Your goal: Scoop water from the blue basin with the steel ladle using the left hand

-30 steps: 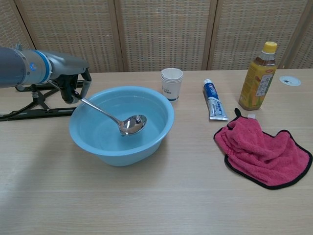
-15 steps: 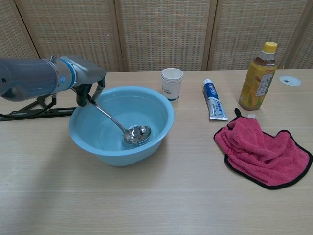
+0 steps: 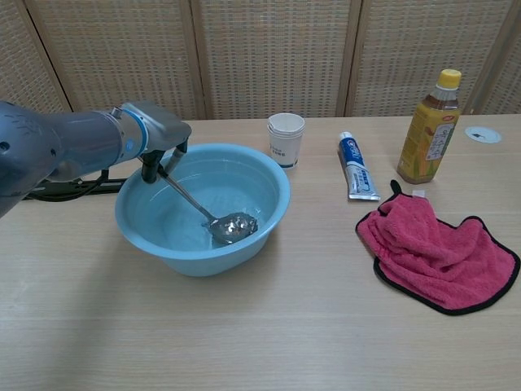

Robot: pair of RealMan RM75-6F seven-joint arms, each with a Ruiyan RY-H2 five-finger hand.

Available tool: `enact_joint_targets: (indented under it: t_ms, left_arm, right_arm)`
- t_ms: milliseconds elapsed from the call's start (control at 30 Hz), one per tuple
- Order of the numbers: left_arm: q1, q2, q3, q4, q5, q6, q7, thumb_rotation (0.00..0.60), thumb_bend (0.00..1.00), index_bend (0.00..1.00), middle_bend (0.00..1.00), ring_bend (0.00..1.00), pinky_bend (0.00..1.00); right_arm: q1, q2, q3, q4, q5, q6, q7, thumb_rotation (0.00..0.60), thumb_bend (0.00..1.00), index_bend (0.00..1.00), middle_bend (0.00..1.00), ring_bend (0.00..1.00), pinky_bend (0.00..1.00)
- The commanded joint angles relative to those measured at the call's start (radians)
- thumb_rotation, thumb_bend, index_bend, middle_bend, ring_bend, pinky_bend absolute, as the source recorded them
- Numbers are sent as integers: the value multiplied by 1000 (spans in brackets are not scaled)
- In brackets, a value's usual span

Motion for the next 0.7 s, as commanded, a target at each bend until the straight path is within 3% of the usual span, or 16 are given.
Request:
enact_joint_targets:
  t_ms: [33, 700]
  left_arm:
    - [1, 1, -11, 0, 4, -3, -10, 600, 727, 812, 912, 872, 934]
    - [-4, 182, -86, -217, -48, 31, -50, 600, 728, 816, 912, 872, 933]
  right_arm:
    - [1, 1, 1, 2, 2, -3, 3, 600, 0, 0, 0, 0, 0]
    - [7, -6, -2, -1, -1, -15, -12, 600, 0, 0, 0, 0, 0]
